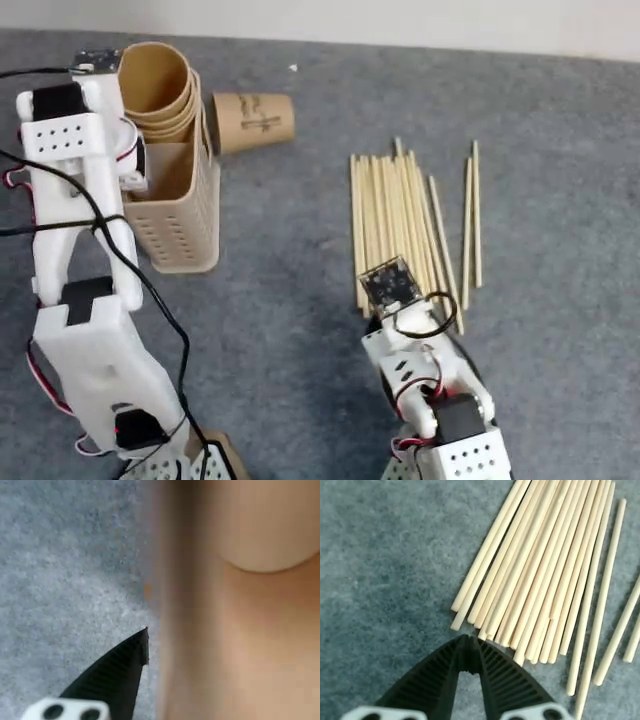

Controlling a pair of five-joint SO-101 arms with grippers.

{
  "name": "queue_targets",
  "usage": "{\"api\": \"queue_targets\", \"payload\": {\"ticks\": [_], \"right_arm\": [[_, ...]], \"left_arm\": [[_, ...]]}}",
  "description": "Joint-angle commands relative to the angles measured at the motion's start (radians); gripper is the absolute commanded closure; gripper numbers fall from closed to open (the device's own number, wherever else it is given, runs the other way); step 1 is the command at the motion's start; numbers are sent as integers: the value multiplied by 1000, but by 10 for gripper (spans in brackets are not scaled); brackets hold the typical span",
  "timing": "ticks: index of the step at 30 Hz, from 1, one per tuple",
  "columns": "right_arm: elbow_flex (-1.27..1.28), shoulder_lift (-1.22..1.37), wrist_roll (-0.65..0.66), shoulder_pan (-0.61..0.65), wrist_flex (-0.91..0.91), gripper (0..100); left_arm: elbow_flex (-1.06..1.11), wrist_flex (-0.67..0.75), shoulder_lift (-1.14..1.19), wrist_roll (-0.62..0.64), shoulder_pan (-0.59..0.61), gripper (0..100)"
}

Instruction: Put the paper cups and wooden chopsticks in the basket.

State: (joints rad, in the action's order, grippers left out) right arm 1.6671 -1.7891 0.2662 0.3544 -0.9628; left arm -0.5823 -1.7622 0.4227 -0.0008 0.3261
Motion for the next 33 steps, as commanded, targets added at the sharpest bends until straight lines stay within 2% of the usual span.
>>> {"api": "queue_targets", "payload": {"ticks": [1,5,13,19,25,33], "right_arm": [[-1,-15,11,-13,-4,993],[-1,-15,11,-13,-4,993],[-1,-15,11,-13,-4,993],[-1,-15,11,-13,-2,993],[1,-15,9,-13,-2,993],[1,-15,9,-13,-1,993]], "left_arm": [[-4,-11,-8,3,-44,992],[44,-12,-61,5,-79,997],[311,-12,-292,9,-229,997],[400,-12,-450,6,-248,997],[524,-14,-506,-32,-326,997],[578,-6,-507,-61,-340,997]]}}
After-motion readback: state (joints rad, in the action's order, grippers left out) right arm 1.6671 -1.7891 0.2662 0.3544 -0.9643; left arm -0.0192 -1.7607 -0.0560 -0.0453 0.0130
